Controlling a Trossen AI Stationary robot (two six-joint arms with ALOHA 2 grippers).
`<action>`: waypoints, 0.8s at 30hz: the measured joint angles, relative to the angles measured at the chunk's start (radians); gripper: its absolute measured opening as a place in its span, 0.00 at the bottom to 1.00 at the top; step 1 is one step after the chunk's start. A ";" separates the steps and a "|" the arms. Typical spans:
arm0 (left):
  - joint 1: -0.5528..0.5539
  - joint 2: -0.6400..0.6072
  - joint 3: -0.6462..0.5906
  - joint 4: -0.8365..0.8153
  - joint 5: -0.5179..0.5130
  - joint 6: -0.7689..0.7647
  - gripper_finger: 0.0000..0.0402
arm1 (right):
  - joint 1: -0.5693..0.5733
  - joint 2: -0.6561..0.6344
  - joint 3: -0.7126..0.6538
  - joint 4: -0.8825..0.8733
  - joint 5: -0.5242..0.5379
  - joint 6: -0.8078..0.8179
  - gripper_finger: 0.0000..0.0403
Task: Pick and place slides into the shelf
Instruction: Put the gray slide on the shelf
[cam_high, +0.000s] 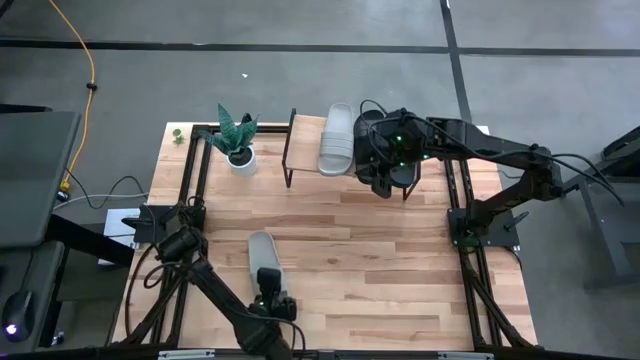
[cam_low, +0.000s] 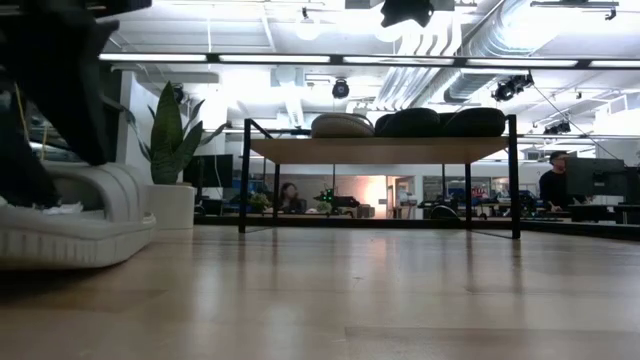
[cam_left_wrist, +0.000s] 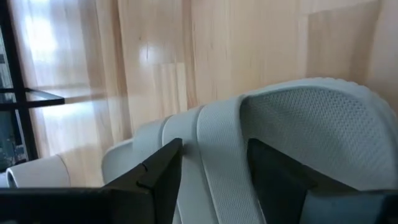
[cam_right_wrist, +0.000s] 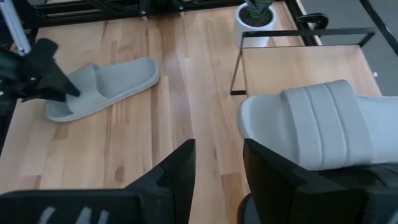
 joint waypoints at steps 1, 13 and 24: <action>0.006 0.000 -0.001 0.000 0.005 -0.001 0.41 | 0.007 0.000 0.000 0.000 0.000 0.000 0.31; 0.017 0.000 -0.002 -0.001 0.015 0.000 0.24 | 0.078 0.000 0.000 0.002 0.083 -0.015 0.31; 0.017 0.000 -0.002 -0.051 0.002 0.002 0.02 | 0.078 0.000 0.000 0.019 0.090 -0.016 0.31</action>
